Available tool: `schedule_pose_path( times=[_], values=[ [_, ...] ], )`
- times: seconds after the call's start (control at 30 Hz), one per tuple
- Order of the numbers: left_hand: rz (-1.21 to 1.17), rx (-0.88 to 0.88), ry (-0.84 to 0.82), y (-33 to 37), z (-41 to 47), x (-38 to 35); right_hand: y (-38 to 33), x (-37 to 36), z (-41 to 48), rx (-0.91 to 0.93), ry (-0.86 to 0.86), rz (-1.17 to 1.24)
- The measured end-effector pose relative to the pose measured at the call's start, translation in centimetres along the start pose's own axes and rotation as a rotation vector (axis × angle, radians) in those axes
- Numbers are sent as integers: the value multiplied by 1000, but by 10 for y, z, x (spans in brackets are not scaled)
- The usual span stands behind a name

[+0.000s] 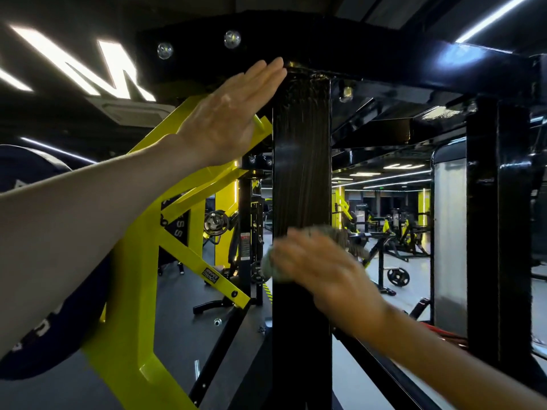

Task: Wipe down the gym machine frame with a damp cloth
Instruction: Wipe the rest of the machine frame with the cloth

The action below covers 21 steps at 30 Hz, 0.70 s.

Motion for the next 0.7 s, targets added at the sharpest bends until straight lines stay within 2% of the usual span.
schedule_pose_path(
  times=[0.13, 0.23, 0.33, 0.47, 0.57, 0.7],
  values=[
    [-1, -4, 0, -3, 0, 7, 66, 26, 88, -40, 125, -137],
    [-6, -2, -27, -5, 2, 13, 110, 45, 138, -161, 79, -279],
    [-35, -10, -20, -6, 3, 15, 119, 42, 147, -197, 75, -320],
    [-54, 18, 11, -5, 1, 7, 76, 21, 98, -138, 26, -223],
    [-70, 20, 21, -4, 0, 6, 22, 0, 35, -80, -60, -21],
    [-78, 11, 14, -4, 1, 6, -34, -17, -43, 75, -193, -16]
  ],
)
Point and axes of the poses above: each hand's wrist, its own z-axis towards the middle knuckle, its own x-axis out of the back of the hand, y = z × x, the point moved 2 cm from there along z, towards the middle knuckle, and after that the axes turned 4 degrees about x, right-handed, at the moved point
